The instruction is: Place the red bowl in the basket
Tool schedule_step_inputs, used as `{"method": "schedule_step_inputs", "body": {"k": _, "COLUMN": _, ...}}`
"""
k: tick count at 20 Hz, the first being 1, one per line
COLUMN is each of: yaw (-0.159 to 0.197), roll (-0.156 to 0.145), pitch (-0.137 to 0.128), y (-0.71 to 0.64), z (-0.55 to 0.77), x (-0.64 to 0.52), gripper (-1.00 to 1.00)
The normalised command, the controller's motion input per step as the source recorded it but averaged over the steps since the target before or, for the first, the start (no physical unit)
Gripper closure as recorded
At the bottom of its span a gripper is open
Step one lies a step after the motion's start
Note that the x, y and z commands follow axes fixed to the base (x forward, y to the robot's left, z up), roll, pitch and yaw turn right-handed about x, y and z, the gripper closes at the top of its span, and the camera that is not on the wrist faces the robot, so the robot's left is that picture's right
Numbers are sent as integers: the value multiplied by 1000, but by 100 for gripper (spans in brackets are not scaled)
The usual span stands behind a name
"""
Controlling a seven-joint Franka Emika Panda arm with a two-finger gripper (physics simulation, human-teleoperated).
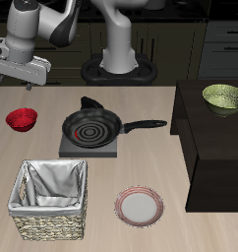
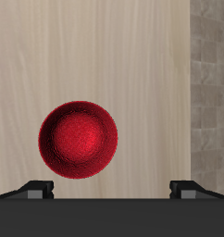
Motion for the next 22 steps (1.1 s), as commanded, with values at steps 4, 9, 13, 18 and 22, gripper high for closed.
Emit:
{"method": "schedule_step_inputs", "body": {"k": 4, "yaw": 0, "roll": 8, "pitch": 42, "y": -5, "z": -259, "x": 72, "gripper": -100}}
{"method": "schedule_step_inputs", "body": {"k": 9, "yaw": -3, "roll": -20, "pitch": 21, "y": -41, "z": -242, "x": 35, "gripper": -100}}
{"method": "schedule_step_inputs", "body": {"k": 13, "yaw": -31, "roll": -14, "pitch": 41, "y": -91, "z": -343, "x": -45, "gripper": -100}}
{"method": "schedule_step_inputs", "body": {"k": 18, "yaw": -16, "roll": -16, "pitch": 34, "y": -40, "z": -251, "x": -7, "gripper": -100}}
{"method": "schedule_step_inputs", "body": {"k": 22, "yaw": -20, "roll": -22, "pitch": 35, "y": -85, "z": -257, "x": -56, "gripper": -100}}
